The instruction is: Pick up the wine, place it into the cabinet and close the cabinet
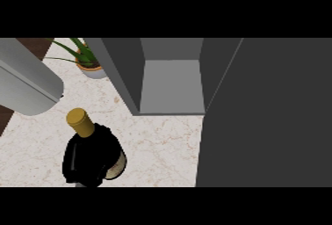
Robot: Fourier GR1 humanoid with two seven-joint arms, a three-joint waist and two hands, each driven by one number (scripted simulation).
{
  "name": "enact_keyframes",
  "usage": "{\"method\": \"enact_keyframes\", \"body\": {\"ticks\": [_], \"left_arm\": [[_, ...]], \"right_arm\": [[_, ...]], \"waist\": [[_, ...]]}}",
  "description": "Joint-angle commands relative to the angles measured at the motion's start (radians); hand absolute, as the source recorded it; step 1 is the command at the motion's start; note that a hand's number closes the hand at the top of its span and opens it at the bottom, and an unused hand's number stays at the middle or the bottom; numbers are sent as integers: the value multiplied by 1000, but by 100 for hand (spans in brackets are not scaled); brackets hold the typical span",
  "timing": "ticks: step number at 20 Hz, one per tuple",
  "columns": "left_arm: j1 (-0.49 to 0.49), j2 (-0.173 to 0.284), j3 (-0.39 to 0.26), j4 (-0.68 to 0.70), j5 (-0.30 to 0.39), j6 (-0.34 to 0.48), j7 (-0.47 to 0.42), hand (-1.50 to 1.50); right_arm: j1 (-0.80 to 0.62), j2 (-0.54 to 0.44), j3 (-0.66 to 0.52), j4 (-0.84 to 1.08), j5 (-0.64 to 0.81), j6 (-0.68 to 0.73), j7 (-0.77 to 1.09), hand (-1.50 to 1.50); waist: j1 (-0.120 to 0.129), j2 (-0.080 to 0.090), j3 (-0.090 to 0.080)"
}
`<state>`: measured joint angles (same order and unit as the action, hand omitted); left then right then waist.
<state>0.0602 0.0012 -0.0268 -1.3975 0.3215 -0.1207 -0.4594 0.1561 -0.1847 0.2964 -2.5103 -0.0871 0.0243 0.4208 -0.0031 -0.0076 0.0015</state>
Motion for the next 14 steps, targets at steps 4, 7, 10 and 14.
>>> {"method": "enact_keyframes", "body": {"ticks": [4,7,10,14], "left_arm": [[-16,-1,-191,-206,-20,236,115,150],[-80,-1,-244,-287,-13,335,248,150],[-150,-1,-296,-291,7,434,296,150],[-299,-1,-314,-195,30,555,346,150]], "right_arm": [[91,-25,-32,-179,-129,39,50,-150],[48,7,14,-184,-61,-4,93,-150],[43,4,10,-197,-68,4,94,-150],[-28,-12,-43,-185,-115,13,152,-150]], "waist": [[-7,3,0],[-7,4,-1],[-11,4,-1],[-14,7,-2]]}}
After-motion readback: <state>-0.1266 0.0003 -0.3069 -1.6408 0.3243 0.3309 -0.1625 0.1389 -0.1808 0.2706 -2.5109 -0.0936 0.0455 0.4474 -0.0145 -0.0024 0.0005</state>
